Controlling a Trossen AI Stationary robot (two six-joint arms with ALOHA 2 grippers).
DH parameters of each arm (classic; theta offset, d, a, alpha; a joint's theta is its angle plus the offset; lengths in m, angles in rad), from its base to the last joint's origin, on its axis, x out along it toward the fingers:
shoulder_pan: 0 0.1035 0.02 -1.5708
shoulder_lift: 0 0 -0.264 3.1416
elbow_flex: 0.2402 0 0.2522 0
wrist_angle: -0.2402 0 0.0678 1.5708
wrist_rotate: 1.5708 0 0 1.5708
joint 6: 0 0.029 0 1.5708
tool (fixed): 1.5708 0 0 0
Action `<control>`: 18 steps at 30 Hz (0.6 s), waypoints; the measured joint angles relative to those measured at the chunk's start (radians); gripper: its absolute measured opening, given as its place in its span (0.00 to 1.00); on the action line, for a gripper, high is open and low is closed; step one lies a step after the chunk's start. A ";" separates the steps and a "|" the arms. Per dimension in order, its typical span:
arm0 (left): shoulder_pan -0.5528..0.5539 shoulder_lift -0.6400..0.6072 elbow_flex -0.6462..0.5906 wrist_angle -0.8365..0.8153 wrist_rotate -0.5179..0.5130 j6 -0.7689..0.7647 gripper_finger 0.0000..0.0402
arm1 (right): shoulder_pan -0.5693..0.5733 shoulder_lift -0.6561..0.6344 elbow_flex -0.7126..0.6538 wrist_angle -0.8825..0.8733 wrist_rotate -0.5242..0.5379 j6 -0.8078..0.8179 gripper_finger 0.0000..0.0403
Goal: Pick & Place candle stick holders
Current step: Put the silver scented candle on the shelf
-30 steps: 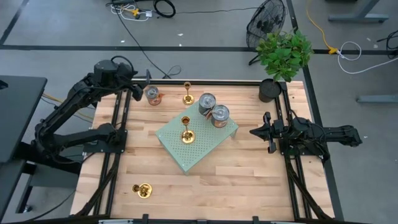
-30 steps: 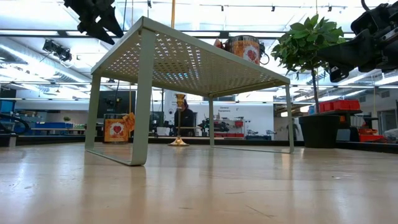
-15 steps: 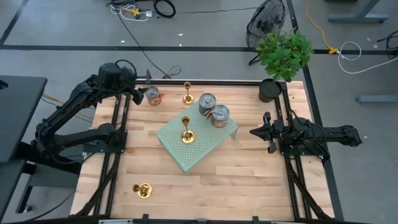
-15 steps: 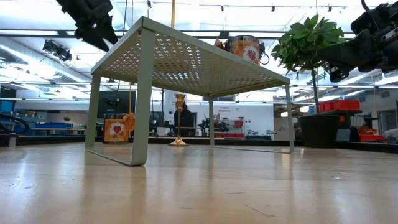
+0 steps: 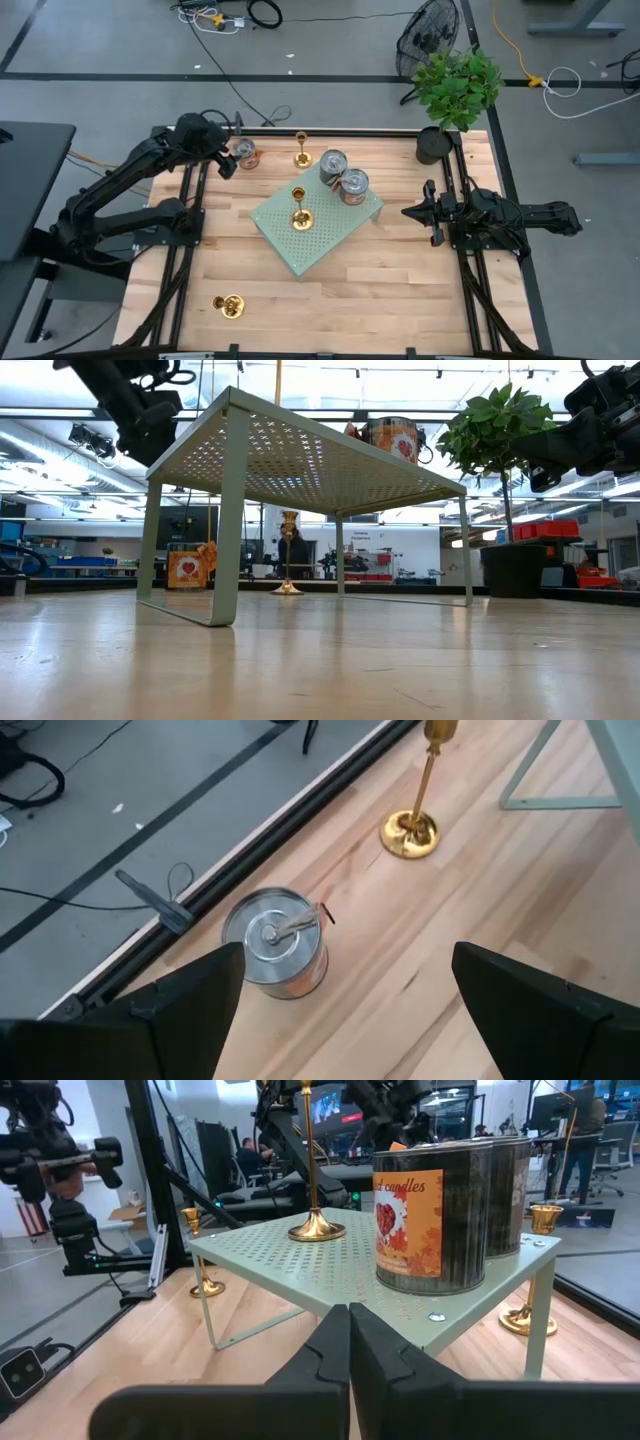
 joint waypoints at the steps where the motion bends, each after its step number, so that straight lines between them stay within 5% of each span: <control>1: 0.000 0.000 -0.004 0.003 0.000 0.000 0.91 | 0.000 0.000 0.000 0.000 0.000 0.000 0.01; 18: 0.000 0.094 -0.023 0.016 0.015 -0.051 0.91 | 0.000 0.000 0.000 0.000 0.000 0.000 0.01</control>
